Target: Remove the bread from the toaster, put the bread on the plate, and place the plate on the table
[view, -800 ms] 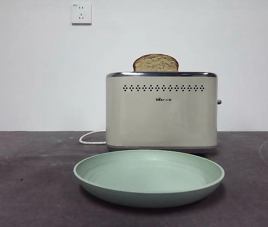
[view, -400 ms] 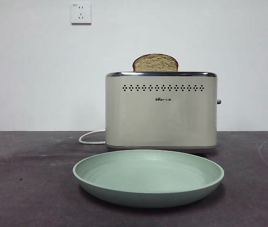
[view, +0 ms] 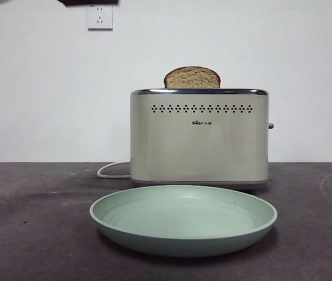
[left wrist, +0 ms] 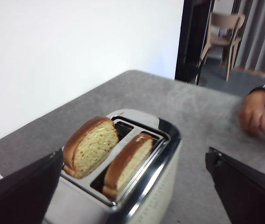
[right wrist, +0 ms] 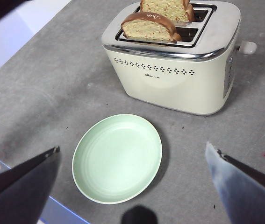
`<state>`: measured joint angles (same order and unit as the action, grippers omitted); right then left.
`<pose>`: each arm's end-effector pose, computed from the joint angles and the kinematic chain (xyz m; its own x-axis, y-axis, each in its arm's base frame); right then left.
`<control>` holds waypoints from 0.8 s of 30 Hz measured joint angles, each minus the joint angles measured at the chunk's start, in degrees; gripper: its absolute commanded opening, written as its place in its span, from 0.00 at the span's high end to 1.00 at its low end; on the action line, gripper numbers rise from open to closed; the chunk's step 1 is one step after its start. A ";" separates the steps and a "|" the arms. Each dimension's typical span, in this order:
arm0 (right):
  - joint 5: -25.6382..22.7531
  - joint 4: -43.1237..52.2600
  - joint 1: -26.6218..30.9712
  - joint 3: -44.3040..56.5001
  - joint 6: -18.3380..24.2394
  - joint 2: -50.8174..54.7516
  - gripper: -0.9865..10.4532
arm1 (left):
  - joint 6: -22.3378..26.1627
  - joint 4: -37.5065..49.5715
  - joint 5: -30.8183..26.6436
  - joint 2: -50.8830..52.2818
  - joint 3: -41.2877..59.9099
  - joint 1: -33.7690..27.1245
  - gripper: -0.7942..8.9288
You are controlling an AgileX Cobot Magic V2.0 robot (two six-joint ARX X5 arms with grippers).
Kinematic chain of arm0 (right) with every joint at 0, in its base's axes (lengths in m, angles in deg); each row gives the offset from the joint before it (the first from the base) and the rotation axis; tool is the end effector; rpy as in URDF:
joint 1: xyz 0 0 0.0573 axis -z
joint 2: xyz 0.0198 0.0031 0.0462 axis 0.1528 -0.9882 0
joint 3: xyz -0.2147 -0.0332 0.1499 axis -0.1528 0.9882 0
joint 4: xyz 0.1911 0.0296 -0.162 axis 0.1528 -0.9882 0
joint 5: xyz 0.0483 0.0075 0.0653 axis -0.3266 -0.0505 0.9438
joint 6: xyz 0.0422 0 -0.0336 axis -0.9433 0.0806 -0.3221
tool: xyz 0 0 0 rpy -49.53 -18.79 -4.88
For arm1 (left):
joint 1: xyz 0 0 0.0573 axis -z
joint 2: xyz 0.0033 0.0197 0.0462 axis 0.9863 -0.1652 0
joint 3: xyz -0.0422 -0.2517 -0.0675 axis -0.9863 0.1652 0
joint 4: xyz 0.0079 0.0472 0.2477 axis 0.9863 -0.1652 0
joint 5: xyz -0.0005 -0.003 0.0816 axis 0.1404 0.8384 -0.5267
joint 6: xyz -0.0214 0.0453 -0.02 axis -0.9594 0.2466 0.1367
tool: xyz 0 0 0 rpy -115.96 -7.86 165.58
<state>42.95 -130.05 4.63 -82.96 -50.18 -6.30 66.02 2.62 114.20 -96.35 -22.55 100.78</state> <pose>0.0983 0.0218 0.3751 0.6789 0.5510 -0.4853 -0.5123 0.8289 0.2245 0.2964 -0.1266 0.3672 0.5714 -0.7990 -0.1873 0.8147 0.5798 0.0122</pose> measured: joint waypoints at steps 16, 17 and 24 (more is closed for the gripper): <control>-0.02 -1.33 0.00 0.00 0.00 -0.07 0.36 | 9.27 2.84 -6.62 -20.00 -8.41 6.51 0.31; -0.02 -1.38 0.00 0.00 0.00 -0.07 0.36 | 9.62 2.84 -6.88 -20.41 -8.41 6.71 0.31; -0.02 -1.75 0.00 0.00 0.00 -0.39 0.36 | 10.97 2.95 -9.40 -21.14 -8.44 7.45 0.62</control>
<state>42.93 -131.80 4.63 -82.96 -50.18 -6.69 76.99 5.57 104.80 -117.49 -30.98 108.24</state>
